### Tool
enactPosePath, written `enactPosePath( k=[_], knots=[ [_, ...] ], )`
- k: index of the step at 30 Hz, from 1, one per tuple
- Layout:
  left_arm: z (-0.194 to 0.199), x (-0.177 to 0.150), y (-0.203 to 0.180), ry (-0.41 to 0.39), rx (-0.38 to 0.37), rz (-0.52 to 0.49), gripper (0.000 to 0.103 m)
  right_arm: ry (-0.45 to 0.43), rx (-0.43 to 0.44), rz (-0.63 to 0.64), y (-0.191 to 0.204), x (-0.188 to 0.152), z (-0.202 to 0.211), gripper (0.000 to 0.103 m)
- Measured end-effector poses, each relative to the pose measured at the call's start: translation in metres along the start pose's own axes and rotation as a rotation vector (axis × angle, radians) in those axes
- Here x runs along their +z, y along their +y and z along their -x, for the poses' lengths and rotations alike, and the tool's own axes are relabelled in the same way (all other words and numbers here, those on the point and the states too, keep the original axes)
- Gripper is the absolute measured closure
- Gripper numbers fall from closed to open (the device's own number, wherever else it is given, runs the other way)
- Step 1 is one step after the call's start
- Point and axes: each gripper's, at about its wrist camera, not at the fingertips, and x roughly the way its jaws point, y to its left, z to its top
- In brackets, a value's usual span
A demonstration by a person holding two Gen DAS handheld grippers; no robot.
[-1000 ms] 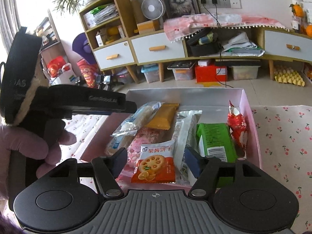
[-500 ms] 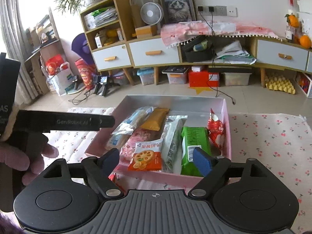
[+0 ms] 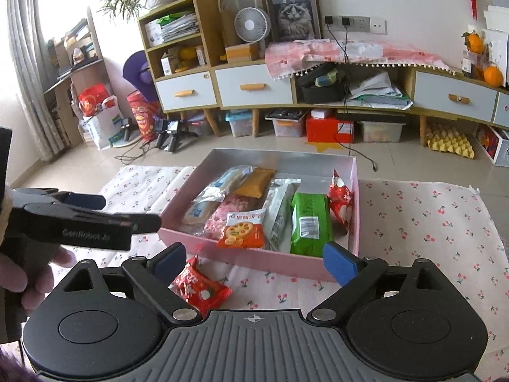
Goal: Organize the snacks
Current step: 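Open both tools and move them back toward the remaining snacks, then grasp white square pack with left tool while right tool grasps red candy bag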
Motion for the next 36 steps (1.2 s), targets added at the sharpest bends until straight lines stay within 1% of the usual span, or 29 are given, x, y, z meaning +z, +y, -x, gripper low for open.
enactPosePath(
  k=[7, 9, 12, 15, 23, 25, 29, 32, 35, 36],
  knots=[
    [0.006, -0.020, -0.004, 0.009, 0.010, -0.047, 0.001, 0.002, 0.016, 0.015, 0.001, -0.014, 0.004, 0.008],
    [0.009, -0.030, -0.005, 0.005, 0.010, -0.060, 0.001, 0.008, 0.032, 0.023, 0.002, -0.020, 0.002, 0.008],
    [0.010, -0.044, -0.003, 0.000, 0.003, -0.084, 0.001, 0.030, 0.042, 0.075, 0.004, -0.027, 0.000, 0.008],
    [0.011, -0.055, -0.005, 0.018, 0.001, -0.147, 0.001, 0.037, 0.038, 0.117, 0.005, -0.034, -0.001, 0.008],
    [0.010, -0.078, -0.010, 0.013, -0.075, -0.321, 0.001, 0.088, 0.015, 0.172, 0.000, -0.051, -0.007, 0.008],
    [0.008, -0.080, -0.010, 0.022, -0.104, -0.334, 0.001, 0.094, 0.012, 0.186, 0.000, -0.053, -0.009, 0.008],
    [0.003, -0.081, -0.009, 0.049, -0.164, -0.329, 0.002, 0.102, 0.016, 0.195, 0.000, -0.055, -0.010, 0.007],
    [-0.003, -0.083, -0.011, 0.075, -0.176, -0.337, 0.007, 0.105, 0.017, 0.199, 0.001, -0.055, -0.012, 0.007],
    [-0.009, -0.086, -0.012, 0.104, -0.179, -0.342, 0.020, 0.110, 0.016, 0.200, 0.002, -0.055, -0.014, 0.007],
    [-0.010, -0.087, -0.012, 0.116, -0.180, -0.340, 0.028, 0.112, 0.017, 0.201, 0.002, -0.055, -0.015, 0.007]
  ],
)
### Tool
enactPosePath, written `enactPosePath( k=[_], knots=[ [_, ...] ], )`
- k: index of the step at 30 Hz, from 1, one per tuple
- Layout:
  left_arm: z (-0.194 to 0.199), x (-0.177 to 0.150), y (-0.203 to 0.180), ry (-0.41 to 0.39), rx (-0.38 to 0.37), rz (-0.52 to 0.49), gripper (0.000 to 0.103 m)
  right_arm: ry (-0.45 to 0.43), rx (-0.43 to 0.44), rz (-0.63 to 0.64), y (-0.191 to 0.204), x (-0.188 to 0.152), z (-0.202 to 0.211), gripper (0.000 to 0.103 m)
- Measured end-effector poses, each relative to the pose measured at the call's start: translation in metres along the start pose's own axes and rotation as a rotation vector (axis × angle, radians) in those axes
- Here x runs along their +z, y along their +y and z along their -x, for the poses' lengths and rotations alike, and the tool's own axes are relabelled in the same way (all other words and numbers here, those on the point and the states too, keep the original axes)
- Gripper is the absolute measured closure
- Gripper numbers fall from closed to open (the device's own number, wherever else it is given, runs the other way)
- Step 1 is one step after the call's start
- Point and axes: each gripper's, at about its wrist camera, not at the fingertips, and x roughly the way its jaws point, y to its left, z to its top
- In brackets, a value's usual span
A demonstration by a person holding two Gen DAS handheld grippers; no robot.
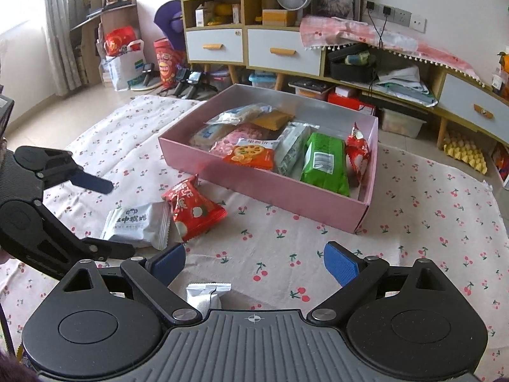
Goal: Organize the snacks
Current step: 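Grasp white square pack with left tool while right tool grasps red candy bag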
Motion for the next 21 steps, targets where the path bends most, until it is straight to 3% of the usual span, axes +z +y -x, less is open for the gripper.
enactPosePath(
  k=[7, 16, 21],
  knots=[
    [0.004, 0.000, 0.000, 0.008, -0.043, 0.015, 0.060, 0.003, 0.004, 0.017, 0.008, 0.004, -0.010, 0.007],
    [0.012, -0.003, 0.011, 0.008, -0.015, 0.066, 0.067, 0.010, 0.015, 0.004, 0.020, 0.017, -0.028, 0.007],
    [0.014, -0.007, 0.024, 0.033, 0.043, 0.117, 0.067, 0.034, 0.013, 0.018, 0.029, 0.019, -0.045, 0.008]
  ],
)
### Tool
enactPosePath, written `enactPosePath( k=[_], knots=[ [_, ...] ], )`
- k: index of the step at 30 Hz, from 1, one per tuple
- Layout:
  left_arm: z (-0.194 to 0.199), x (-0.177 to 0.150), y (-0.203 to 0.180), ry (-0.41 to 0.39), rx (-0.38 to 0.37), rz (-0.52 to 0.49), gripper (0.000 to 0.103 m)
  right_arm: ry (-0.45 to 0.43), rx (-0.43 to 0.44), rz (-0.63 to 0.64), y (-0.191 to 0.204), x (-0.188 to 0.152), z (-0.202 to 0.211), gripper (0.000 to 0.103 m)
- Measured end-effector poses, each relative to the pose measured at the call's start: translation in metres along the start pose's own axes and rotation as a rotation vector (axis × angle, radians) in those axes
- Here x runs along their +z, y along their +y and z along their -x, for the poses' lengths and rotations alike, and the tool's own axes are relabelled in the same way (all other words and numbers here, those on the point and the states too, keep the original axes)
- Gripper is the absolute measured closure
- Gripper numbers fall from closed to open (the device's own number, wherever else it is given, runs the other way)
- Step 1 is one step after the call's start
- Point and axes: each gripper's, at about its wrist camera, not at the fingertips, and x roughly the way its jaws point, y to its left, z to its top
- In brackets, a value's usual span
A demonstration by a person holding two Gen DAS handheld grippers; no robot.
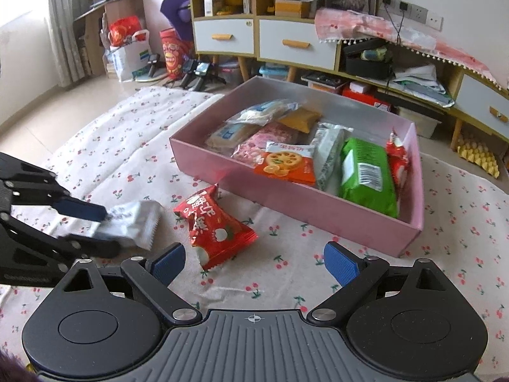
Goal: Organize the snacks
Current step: 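Grasp white square pack with left tool while right tool grasps red candy bag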
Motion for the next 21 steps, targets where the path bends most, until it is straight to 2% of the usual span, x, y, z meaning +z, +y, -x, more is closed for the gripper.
enactPosePath(
  k=[5, 7, 8, 16, 21],
  knots=[
    [0.002, -0.003, 0.006, -0.033, 0.025, -0.011, 0.062, 0.011, 0.003, 0.026, 0.012, 0.002, -0.013, 0.008],
    [0.002, -0.004, 0.006, -0.055, 0.032, -0.033, 0.049, 0.012, 0.011, 0.036, 0.017, 0.004, -0.017, 0.008],
    [0.001, -0.004, 0.008, -0.063, 0.026, -0.037, 0.048, 0.011, 0.013, 0.043, 0.019, 0.004, -0.018, 0.008],
    [-0.013, -0.004, 0.017, -0.041, 0.010, 0.001, 0.042, 0.002, -0.015, 0.074, 0.027, 0.007, -0.030, 0.010],
    [-0.015, -0.002, 0.022, -0.032, -0.009, 0.049, 0.044, 0.002, -0.032, 0.072, 0.027, 0.007, -0.036, 0.016]
  ],
)
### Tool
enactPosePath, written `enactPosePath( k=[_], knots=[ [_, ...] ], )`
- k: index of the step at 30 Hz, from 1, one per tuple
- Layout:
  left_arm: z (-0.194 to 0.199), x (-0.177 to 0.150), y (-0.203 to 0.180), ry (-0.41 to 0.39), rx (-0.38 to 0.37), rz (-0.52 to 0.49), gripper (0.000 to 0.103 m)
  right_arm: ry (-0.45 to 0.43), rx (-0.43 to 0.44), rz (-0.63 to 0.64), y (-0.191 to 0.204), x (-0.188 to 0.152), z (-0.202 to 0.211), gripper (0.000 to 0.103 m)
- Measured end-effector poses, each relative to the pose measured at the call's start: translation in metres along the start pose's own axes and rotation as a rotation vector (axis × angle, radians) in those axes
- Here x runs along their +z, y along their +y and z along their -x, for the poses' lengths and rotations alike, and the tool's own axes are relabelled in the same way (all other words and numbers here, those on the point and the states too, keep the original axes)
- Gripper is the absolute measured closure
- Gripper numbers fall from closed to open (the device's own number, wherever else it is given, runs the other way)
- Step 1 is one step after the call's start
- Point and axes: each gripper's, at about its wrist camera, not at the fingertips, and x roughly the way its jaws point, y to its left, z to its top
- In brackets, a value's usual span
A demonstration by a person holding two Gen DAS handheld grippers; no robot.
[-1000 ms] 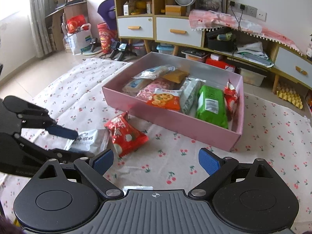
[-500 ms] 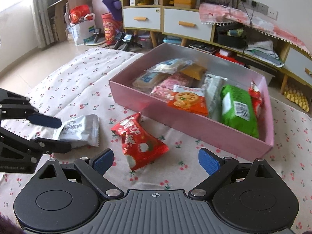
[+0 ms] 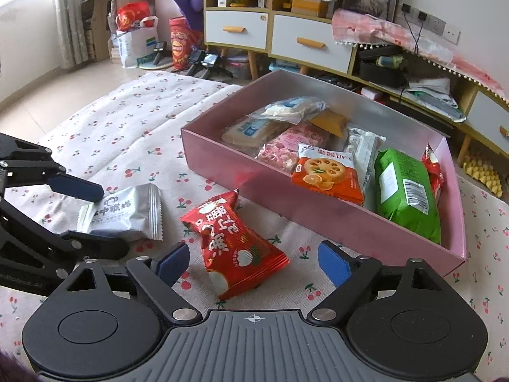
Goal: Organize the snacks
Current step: 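Grasp white square pack with left tool while right tool grasps red candy bag, then carry white pack into pink box with left tool while right tool drops red bag there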
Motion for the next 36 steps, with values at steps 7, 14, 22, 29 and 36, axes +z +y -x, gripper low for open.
enactPosePath(
  k=[7, 14, 22, 29, 36],
  knots=[
    [0.003, 0.003, -0.004, -0.012, 0.009, -0.002, 0.056, 0.007, 0.027, -0.030, 0.000, 0.002, -0.003, 0.045],
    [0.005, 0.008, -0.002, -0.013, 0.001, 0.028, 0.063, 0.029, 0.096, -0.092, -0.005, 0.005, 0.002, 0.049],
    [0.010, 0.010, 0.001, -0.013, -0.004, 0.070, 0.065, 0.047, 0.106, -0.108, -0.005, 0.006, 0.010, 0.049],
    [0.017, 0.014, 0.001, -0.030, -0.012, 0.090, 0.065, 0.051, 0.101, -0.143, -0.014, 0.004, 0.021, 0.049],
    [0.025, 0.022, -0.002, -0.064, -0.029, 0.113, 0.065, 0.014, 0.103, -0.189, -0.029, 0.005, 0.037, 0.049]
  ],
)
